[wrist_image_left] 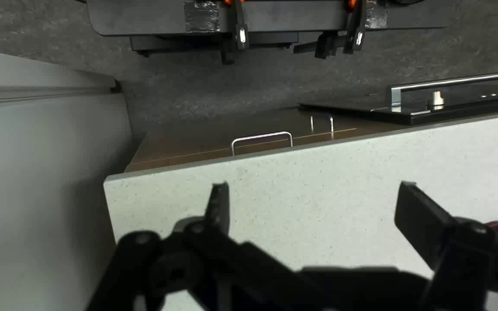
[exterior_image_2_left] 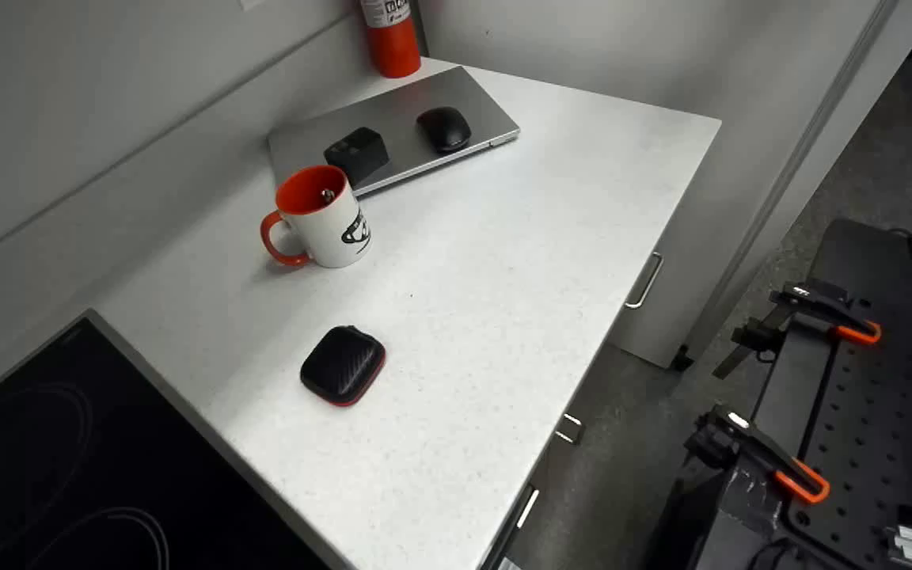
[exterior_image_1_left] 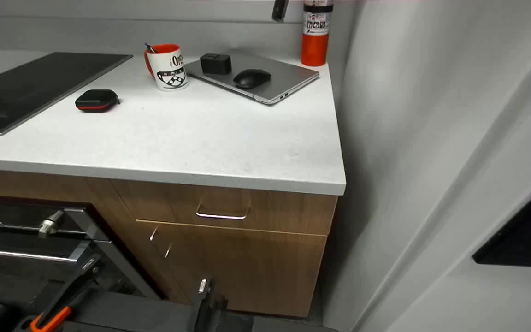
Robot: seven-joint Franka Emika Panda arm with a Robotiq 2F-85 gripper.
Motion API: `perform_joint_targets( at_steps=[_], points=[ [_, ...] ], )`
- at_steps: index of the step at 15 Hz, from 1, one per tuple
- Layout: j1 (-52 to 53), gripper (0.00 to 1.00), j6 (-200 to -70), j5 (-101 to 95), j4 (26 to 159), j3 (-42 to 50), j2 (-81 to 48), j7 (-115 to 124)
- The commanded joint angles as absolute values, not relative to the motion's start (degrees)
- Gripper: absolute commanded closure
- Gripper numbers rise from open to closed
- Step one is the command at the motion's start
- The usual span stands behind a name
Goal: Pick the marker from the cup and put it on the table
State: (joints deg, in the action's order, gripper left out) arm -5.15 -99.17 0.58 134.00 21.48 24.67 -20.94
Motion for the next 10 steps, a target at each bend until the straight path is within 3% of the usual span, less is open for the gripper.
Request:
perform_joint_targets(
  at_steps=[1, 6, 7, 10],
  points=[
    [-7.04, 0.0, -99.07, 1.24, 133.9, 19.85, 24.32, -21.61],
    [-8.13, 0.0, -102.01, 2.5, 135.3, 20.59, 27.83, -21.87],
    [-8.08, 0.0, -102.62, 2.72, 142.55, 16.94, 36.42, -17.48],
    [-7.71, 0.0, -101.62, 5.94, 146.34, 15.28, 42.93, -17.86]
  ],
)
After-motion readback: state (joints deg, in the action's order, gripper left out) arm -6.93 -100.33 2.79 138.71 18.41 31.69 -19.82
